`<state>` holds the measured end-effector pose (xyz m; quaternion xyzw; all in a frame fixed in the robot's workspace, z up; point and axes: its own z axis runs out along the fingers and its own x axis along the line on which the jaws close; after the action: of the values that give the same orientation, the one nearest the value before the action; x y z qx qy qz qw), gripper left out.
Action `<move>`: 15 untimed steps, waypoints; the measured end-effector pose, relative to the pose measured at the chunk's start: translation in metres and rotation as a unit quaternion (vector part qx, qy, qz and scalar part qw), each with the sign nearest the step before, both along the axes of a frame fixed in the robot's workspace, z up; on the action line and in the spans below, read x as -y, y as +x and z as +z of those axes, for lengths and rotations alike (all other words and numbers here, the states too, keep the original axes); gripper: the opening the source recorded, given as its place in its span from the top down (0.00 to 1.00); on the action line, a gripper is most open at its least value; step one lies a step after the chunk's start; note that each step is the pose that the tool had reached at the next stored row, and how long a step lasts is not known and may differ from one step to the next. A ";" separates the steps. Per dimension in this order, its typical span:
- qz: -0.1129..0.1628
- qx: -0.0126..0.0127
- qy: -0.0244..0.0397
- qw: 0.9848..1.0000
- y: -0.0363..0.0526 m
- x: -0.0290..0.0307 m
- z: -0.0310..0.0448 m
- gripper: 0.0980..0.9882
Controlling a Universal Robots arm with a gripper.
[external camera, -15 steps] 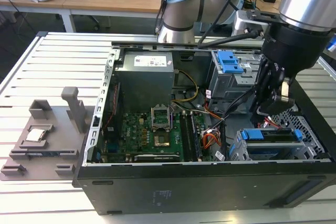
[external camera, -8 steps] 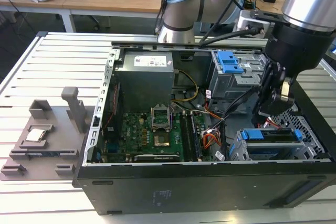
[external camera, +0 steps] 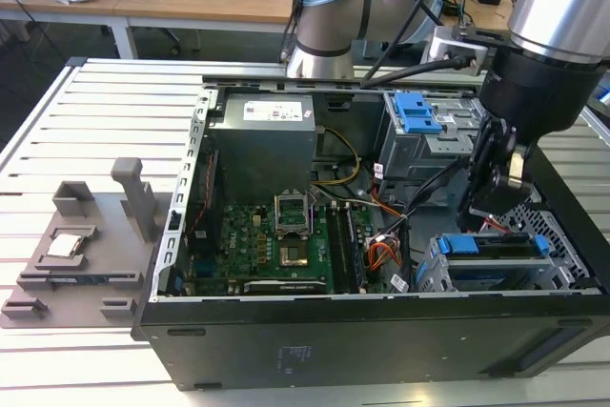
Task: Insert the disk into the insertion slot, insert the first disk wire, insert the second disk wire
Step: 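Insert the second disk wire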
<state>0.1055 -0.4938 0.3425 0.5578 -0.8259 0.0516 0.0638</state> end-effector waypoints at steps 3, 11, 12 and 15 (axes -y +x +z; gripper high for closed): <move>0.000 0.000 -0.001 1.000 0.0000 0.0000 -0.0001 0.86; 0.000 0.000 -0.004 1.000 0.0000 0.0000 -0.0001 0.88; 0.000 0.000 -0.004 1.000 0.0000 -0.0001 0.0004 0.88; 0.019 0.000 -0.004 1.000 -0.0001 0.0000 0.0050 0.88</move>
<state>0.1054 -0.4938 0.3475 0.5728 -0.8152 0.0560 0.0649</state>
